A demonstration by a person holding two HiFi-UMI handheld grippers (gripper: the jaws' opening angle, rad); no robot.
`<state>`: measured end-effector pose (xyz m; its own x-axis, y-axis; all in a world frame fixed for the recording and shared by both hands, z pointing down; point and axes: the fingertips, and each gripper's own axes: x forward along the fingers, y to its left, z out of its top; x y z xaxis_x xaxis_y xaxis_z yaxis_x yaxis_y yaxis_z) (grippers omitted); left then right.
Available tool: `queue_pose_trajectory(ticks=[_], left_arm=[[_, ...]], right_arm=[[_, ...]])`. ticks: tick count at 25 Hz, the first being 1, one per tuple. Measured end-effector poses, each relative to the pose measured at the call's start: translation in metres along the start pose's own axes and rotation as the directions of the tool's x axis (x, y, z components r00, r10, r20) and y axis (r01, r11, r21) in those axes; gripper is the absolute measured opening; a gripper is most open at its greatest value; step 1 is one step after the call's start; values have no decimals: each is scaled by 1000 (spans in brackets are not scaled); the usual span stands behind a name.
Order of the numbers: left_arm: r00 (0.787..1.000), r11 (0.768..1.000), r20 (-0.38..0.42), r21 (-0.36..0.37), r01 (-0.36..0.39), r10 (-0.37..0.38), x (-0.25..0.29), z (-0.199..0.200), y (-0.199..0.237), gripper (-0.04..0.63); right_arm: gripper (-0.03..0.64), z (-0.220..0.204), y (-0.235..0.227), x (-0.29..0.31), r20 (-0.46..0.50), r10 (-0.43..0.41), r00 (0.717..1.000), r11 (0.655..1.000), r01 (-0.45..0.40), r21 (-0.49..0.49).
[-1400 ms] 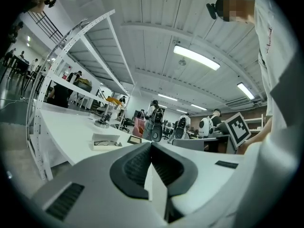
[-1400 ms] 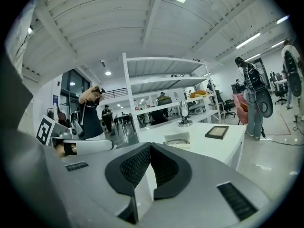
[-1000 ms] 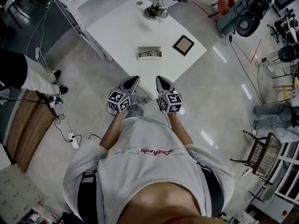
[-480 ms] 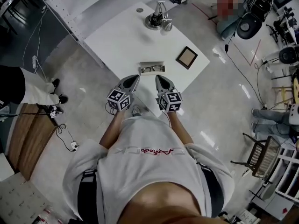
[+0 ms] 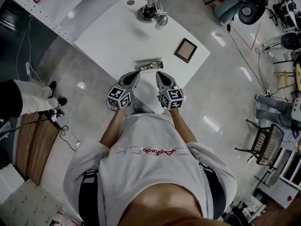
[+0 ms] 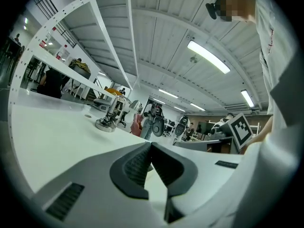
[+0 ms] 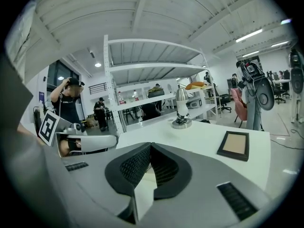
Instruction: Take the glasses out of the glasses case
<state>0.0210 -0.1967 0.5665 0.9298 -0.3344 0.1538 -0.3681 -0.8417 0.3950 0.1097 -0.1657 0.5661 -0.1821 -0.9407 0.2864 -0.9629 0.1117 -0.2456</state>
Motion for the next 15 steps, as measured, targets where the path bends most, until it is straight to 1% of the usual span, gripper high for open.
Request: queue_pose_trajectory(ticks=[3, 7, 10, 15], left_arm=[[1000, 1000, -16, -3, -19, 19, 6, -3, 1, 3], [997, 997, -13, -9, -74, 73, 14, -3, 1, 3], [993, 993, -20, -19, -120, 120, 9, -6, 5, 3], [986, 986, -40, -39, -161, 160, 5, -21, 12, 3]], right_arm=[[12, -1, -8, 1, -12, 12, 1000, 1000, -12, 11], [12, 0, -21, 7, -37, 55, 998, 998, -54, 17], [12, -5, -23, 14, -64, 83, 994, 996, -81, 31], [12, -19, -24, 22, -105, 117, 988, 992, -113, 49]])
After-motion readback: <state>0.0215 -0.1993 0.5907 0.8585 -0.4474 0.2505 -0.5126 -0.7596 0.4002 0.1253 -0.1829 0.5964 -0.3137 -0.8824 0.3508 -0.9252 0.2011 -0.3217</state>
